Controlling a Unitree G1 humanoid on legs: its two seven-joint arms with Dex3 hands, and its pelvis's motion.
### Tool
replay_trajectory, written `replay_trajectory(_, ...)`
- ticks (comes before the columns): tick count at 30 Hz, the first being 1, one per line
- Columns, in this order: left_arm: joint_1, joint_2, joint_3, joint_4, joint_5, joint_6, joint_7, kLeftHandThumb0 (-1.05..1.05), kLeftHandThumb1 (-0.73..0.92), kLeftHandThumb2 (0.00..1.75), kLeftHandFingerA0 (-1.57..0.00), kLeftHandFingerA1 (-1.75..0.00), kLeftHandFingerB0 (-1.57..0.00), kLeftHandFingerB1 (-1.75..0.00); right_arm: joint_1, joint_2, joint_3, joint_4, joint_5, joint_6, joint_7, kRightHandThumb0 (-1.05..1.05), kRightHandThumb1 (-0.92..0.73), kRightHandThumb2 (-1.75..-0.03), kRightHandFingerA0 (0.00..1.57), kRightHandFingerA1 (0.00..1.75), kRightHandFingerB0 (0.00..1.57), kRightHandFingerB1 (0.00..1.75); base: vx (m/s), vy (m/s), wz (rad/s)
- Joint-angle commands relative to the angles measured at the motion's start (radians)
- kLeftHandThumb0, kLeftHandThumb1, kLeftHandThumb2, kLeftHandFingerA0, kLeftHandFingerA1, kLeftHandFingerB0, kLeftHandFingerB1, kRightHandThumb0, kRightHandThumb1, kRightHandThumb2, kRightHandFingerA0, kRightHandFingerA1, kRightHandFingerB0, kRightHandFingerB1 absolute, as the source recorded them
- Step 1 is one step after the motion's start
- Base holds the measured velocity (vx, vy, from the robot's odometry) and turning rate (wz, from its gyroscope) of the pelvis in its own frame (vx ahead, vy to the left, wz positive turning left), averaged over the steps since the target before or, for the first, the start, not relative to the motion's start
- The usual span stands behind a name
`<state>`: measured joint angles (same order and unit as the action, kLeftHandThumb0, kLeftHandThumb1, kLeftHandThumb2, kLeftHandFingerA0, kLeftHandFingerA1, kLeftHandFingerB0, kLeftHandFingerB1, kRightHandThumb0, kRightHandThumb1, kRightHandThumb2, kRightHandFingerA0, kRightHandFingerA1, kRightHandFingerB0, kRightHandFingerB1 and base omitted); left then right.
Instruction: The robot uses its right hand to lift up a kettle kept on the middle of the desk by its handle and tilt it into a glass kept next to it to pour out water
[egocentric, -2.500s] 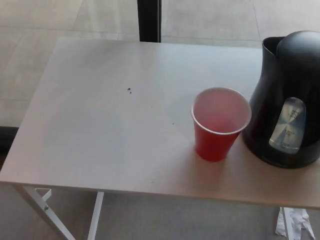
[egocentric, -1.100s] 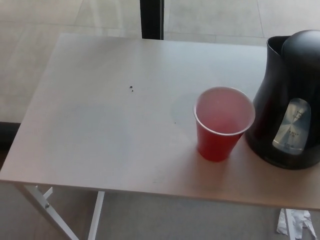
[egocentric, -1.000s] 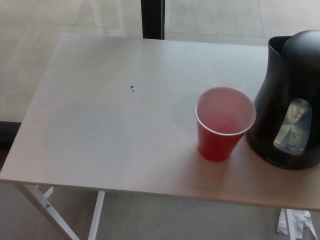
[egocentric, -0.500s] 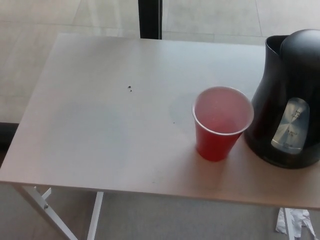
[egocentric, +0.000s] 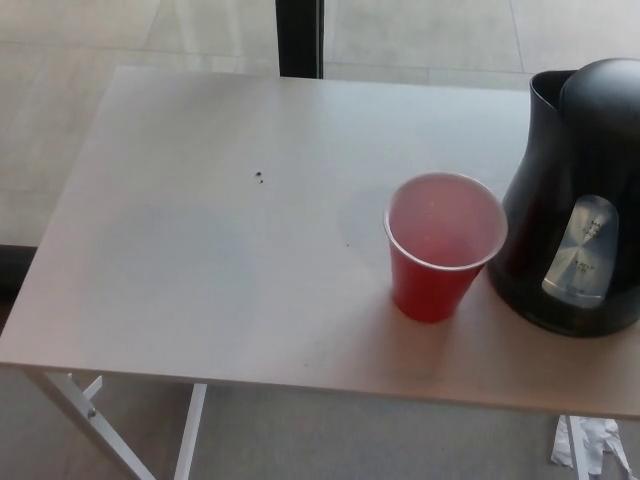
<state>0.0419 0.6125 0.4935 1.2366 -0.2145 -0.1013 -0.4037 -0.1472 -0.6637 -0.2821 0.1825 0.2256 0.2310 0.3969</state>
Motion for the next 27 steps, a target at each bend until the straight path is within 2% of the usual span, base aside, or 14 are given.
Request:
replay_trajectory(1, 0.007, 0.003, -0.006, 0.004, -0.002, -0.035, 0.006, -0.77, 0.8, 0.63, -0.48, -0.61, -0.33, -0.55, -0.042, 0.043, -0.035, -0.013, 0.021, 0.074, -0.056, -0.63, -0.58, -0.58, 0.18, 0.37, 0.19, 0.29, 0.0, 0.0, 0.0)
replay_trajectory(2, 0.008, 0.004, -0.008, 0.003, -0.001, -0.034, 0.003, -0.76, 0.81, 0.64, -0.47, -0.61, -0.32, -0.55, -0.054, 0.056, -0.042, -0.014, 0.025, 0.083, -0.069, -0.33, -0.35, -0.94, 0.08, 0.53, 0.06, 0.5, 0.0, 0.0, 0.0)
replay_trajectory(3, 0.006, 0.005, -0.008, 0.004, -0.003, -0.032, 0.002, -0.75, 0.63, 1.03, -0.43, -0.65, -0.28, -0.6, -0.06, 0.062, -0.048, -0.012, 0.025, 0.087, -0.073, -0.62, -0.58, -0.58, 0.19, 0.37, 0.19, 0.29, 0.0, 0.0, 0.0)
replay_trajectory(4, 0.004, 0.007, -0.007, 0.006, -0.005, -0.03, 0.0, -0.75, 0.63, 1.03, -0.43, -0.65, -0.28, -0.6, -0.065, 0.068, -0.053, -0.009, 0.028, 0.09, -0.077, -0.62, -0.58, -0.58, 0.19, 0.37, 0.19, 0.29, 0.0, 0.0, 0.0)
replay_trajectory(5, 0.002, 0.005, -0.005, 0.008, -0.009, -0.029, -0.004, -0.77, 0.81, 0.64, -0.45, -0.6, -0.31, -0.54, -0.073, 0.072, -0.058, -0.003, 0.023, 0.097, -0.082, -0.6, -0.59, -0.58, 0.17, 0.36, 0.18, 0.29, 0.0, 0.0, 0.0)
replay_trajectory(15, -0.003, 0.001, -0.033, 0.001, 0.008, -0.035, 0.012, -0.74, 0.82, 0.64, -0.48, -0.58, -0.33, -0.53, -0.059, 0.075, -0.006, 0.037, -0.042, 0.131, -0.092, -0.63, -0.44, -0.77, 0.22, 0.49, 0.17, 0.41, 0.0, 0.0, 0.0)
replay_trajectory(16, -0.004, 0.003, -0.035, 0.001, 0.007, -0.035, 0.007, -0.72, 0.64, 1.02, -0.43, -0.64, -0.29, -0.6, -0.06, 0.079, -0.004, 0.039, -0.041, 0.137, -0.096, -0.63, -0.43, -0.76, 0.22, 0.49, 0.17, 0.41, 0.0, 0.0, 0.0)
replay_trajectory(17, -0.002, 0.003, -0.037, -0.001, 0.007, -0.041, 0.003, -0.76, 0.83, 0.64, -0.46, -0.58, -0.31, -0.54, -0.059, 0.085, -0.003, 0.033, -0.027, 0.146, -0.083, -0.69, -0.42, -0.76, 0.18, 0.49, 0.16, 0.4, 0.0, 0.0, 0.0)
replay_trajectory(20, -0.005, 0.003, -0.039, 0.002, 0.002, -0.041, 0.004, -0.76, 0.82, 0.64, -0.47, -0.58, -0.32, -0.53, -0.062, 0.091, -0.001, 0.032, -0.016, 0.154, -0.069, -0.62, -0.52, -0.56, 0.18, 0.4, 0.18, 0.29, 0.0, 0.0, 0.0)
replay_trajectory(22, -0.005, 0.002, -0.037, 0.002, -0.002, -0.041, -0.003, -0.76, 0.82, 0.64, -0.46, -0.58, -0.31, -0.53, -0.056, 0.086, 0.018, 0.009, -0.023, 0.168, -0.054, -0.35, -0.32, -0.91, 0.03, 0.52, 0.0, 0.49, 0.0, 0.0, 0.0)
replay_trajectory(23, -0.006, 0.002, -0.039, 0.002, -0.001, -0.041, -0.001, -0.74, 0.63, 1.03, -0.43, -0.65, -0.29, -0.6, -0.053, 0.078, 0.037, -0.005, -0.038, 0.174, -0.052, -0.58, -0.53, -0.56, 0.16, 0.4, 0.16, 0.28, 0.0, 0.0, 0.0)
replay_trajectory(24, -0.008, 0.003, -0.04, 0.002, 0.0, -0.042, 0.0, -0.74, 0.63, 1.03, -0.43, -0.65, -0.29, -0.6, -0.053, 0.075, 0.045, -0.011, -0.045, 0.176, -0.052, -0.58, -0.53, -0.56, 0.16, 0.4, 0.16, 0.28, 0.0, 0.0, 0.0)
replay_trajectory(25, -0.009, 0.004, -0.041, 0.0, 0.0, -0.038, -0.002, -0.8, 0.67, 1.05, -0.43, -0.65, -0.28, -0.59, -0.052, 0.07, 0.053, -0.018, -0.044, 0.178, -0.041, -0.34, -0.39, -0.94, 0.03, 0.52, 0.0, 0.49, 0.0, 0.0, 0.0)
replay_trajectory(27, -0.008, 0.004, -0.048, 0.0, 0.007, -0.043, 0.009, -0.77, 0.66, 1.04, -0.44, -0.65, -0.29, -0.59, -0.053, 0.068, 0.059, -0.027, -0.045, 0.185, -0.041, -0.56, -0.49, -0.69, 0.13, 0.45, 0.13, 0.35, 0.0, 0.0, 0.0)
